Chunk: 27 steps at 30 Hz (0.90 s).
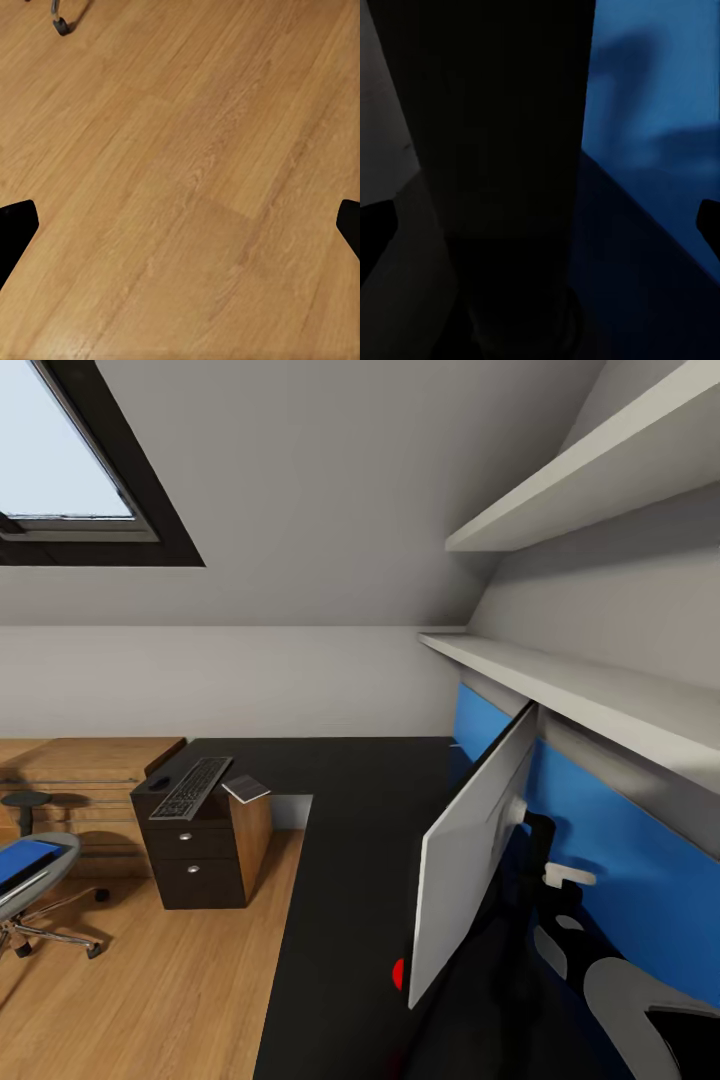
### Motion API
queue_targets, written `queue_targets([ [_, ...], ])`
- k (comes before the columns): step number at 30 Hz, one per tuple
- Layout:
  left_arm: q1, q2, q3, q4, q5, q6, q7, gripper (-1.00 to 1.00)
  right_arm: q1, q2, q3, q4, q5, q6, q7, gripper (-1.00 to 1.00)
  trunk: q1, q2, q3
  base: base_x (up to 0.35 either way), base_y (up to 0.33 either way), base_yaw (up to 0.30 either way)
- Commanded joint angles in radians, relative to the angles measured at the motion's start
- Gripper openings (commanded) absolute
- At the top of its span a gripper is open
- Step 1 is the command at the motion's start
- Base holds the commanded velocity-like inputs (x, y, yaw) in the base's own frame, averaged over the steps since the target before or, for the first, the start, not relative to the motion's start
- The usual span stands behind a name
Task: In the bedroom, organize the workspace by keeping the computer under the desk, ensuring the monitor is on the desk, placing the keyboard on the desk next to the monitor, placing the mouse on the desk next to the keyboard, moving the folder from the swivel chair onto the desk next to the mouse, stacking the notebook on top of the folder with the pen on top of the notebook, and positioning the swivel chair next to the desk.
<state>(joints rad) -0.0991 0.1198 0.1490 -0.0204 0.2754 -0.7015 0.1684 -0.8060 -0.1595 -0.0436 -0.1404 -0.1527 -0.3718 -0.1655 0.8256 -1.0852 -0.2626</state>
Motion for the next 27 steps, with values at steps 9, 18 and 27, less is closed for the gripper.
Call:
queue_targets([
  [9, -0.001, 0.000, 0.008, 0.000, -0.007, -0.001, 0.002, 1.00, -0.001, 0.001, -0.004, 0.001, -0.002, -0.004, 0.003, 1.00, 0.000, -0.001, -0.001, -0.024, 0.000, 0.000],
  [18, -0.001, 0.000, 0.008, 0.000, -0.007, -0.001, 0.001, 1.00, -0.001, 0.003, -0.003, 0.002, -0.002, -0.004, 0.003, 1.00, 0.000, -0.001, -0.001, -0.279, 0.000, 0.000],
  [27, -0.001, -0.001, 0.008, 0.000, -0.008, 0.029, -0.005, 1.00, -0.001, 0.004, 0.000, 0.002, -0.002, -0.004, 0.003, 1.00, 0.000, -0.001, -0.001, -0.332, 0.000, 0.000],
])
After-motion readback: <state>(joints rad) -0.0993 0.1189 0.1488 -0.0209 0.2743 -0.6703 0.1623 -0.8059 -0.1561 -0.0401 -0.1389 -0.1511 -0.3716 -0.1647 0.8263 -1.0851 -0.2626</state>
